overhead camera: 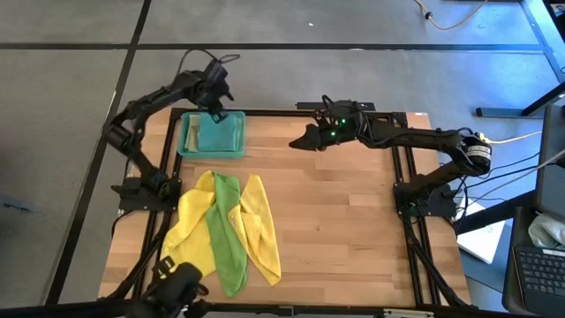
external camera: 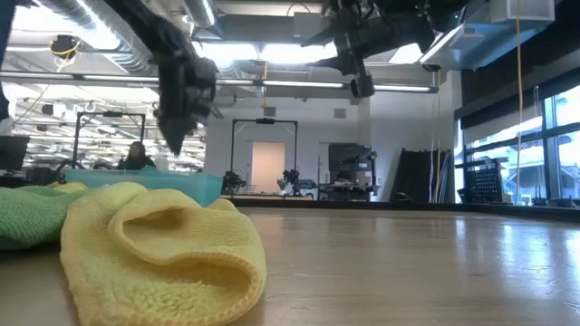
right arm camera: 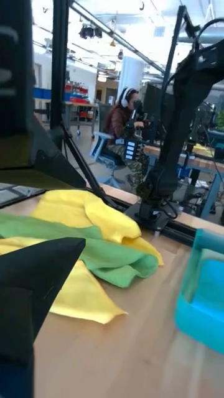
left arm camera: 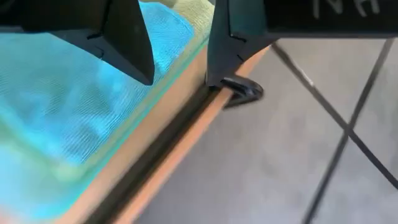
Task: Fold microfiber towels
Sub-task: Fold the right yellow microfiber cloth
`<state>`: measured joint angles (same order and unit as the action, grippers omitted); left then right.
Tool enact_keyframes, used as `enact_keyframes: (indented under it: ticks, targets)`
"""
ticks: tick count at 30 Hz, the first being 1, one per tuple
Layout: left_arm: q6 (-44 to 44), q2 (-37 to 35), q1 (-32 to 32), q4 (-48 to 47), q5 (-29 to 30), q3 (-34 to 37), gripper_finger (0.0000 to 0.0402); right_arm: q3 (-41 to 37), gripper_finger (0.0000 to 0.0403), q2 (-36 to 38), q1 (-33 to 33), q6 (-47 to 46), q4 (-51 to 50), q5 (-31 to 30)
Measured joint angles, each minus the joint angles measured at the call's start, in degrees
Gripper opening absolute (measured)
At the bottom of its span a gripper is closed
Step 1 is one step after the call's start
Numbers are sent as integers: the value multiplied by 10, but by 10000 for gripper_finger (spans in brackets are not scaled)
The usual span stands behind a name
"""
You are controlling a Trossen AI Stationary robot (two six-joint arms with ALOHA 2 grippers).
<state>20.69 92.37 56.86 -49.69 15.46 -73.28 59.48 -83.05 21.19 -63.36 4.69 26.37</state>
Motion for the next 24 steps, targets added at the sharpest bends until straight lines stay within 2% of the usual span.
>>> enact_keyframes:
  ticks: [4,6,8,11,13,16,20,24]
  targets:
    - [-37,-70,-27,-18,-2,-10,125,0,138,0,15,27,3,19]
    - [-75,-106,-45,-37,-28,-14,121,0,138,0,21,53,3,35]
    - [-111,-142,-67,-47,-102,-14,117,0,138,0,27,81,3,56]
    - [-152,-182,-114,-58,-247,-15,111,0,138,0,30,122,2,91]
    - [-177,-191,-157,-74,-286,-15,110,0,138,0,30,154,1,108]
    - [-209,-190,-224,-133,-274,-15,111,0,138,0,26,200,-3,132]
    - [-276,-191,-301,-177,-228,-15,108,0,138,-23,9,206,-36,146]
    - [-342,-245,-361,-188,-161,-14,104,21,138,-70,-22,235,-53,172]
